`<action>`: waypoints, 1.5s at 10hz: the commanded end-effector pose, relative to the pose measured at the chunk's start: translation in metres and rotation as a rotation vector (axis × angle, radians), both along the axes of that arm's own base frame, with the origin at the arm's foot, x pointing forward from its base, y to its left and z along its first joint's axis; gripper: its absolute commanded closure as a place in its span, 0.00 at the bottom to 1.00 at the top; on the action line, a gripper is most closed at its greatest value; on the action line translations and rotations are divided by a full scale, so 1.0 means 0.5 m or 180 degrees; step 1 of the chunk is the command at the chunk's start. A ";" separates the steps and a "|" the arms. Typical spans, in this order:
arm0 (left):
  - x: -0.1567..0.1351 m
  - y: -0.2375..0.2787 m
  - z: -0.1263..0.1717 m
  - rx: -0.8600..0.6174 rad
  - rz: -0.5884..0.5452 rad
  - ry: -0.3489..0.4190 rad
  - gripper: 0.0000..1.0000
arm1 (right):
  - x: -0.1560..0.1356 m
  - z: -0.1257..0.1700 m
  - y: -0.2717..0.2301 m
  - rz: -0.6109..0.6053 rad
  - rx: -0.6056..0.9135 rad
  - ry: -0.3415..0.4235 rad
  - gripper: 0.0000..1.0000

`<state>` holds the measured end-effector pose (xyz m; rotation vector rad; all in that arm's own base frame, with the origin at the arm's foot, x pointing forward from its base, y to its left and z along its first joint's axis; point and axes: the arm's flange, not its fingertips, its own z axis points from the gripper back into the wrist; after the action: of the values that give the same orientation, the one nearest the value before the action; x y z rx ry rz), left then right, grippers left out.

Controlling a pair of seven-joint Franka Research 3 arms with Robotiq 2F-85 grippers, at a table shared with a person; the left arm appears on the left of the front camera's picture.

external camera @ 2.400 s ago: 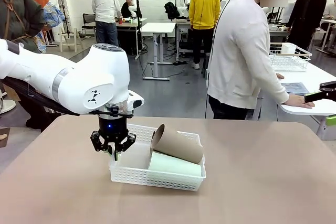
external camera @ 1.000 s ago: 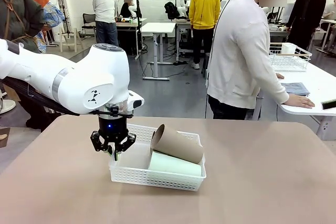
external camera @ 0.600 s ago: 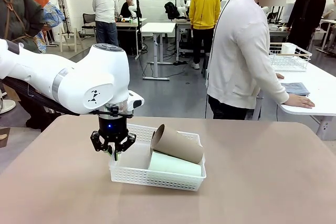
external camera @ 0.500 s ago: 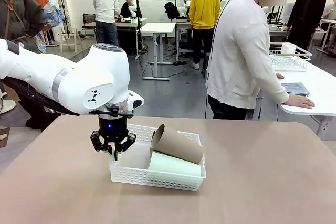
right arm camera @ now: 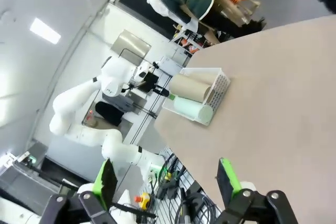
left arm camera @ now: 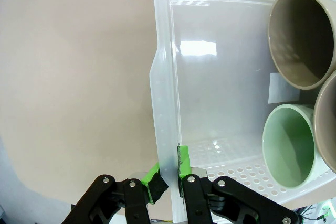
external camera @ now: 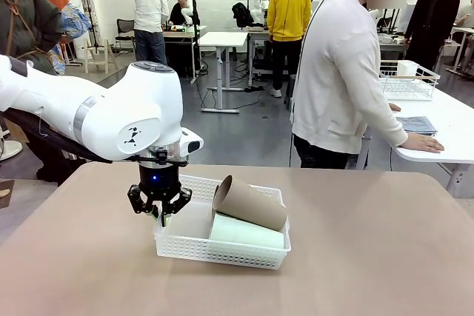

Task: Clean and organize the cups into the basket.
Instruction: Move the Organizing basket back to the left side of the table.

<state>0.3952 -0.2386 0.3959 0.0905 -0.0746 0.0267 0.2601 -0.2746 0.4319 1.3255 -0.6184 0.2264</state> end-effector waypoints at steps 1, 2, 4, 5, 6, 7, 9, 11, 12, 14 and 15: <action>-0.001 -0.005 0.005 0.0001 0.0067 -0.0032 1.00 | -0.014 -0.007 -0.008 -0.0015 0.0087 0.0170 0.00; -0.001 -0.005 0.005 0.0001 0.0067 -0.0032 1.00 | -0.010 -0.004 -0.013 -0.0054 0.0063 0.0173 0.00; -0.001 -0.005 0.005 0.0001 0.0067 -0.0032 1.00 | -0.012 -0.008 -0.012 -0.0054 0.0013 0.0050 0.00; -0.001 -0.005 0.005 0.0001 0.0067 -0.0032 1.00 | -0.012 -0.008 -0.012 -0.0054 0.0013 0.0050 0.00; -0.001 -0.005 0.005 0.0001 0.0067 -0.0032 1.00 | -0.012 -0.008 -0.012 -0.0054 0.0013 0.0050 0.00; -0.001 -0.005 0.005 0.0001 0.0067 -0.0032 1.00 | -0.012 -0.008 -0.012 -0.0054 0.0013 0.0050 0.00; -0.001 -0.005 0.005 0.0001 0.0067 -0.0032 1.00 | -0.012 -0.008 -0.012 -0.0054 0.0013 0.0050 0.00; 0.022 0.061 -0.028 0.0217 0.0150 -0.0171 0.94 | -0.012 -0.008 -0.012 -0.0054 0.0013 0.0050 0.00; 0.037 0.130 -0.053 0.0312 0.0034 -0.0076 0.94 | -0.012 -0.008 -0.012 -0.0054 0.0013 0.0050 0.00; 0.055 0.257 -0.069 0.0209 0.0288 -0.0004 0.94 | -0.012 -0.008 -0.012 -0.0054 0.0013 0.0050 0.00; 0.051 0.307 -0.066 0.0300 0.0279 -0.0067 0.94 | -0.012 -0.008 -0.012 -0.0054 0.0013 0.0050 0.00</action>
<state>0.4238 -0.1013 0.3592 0.1580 -0.0529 0.1118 0.2536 -0.2813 0.4268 1.3238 -0.6101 0.1964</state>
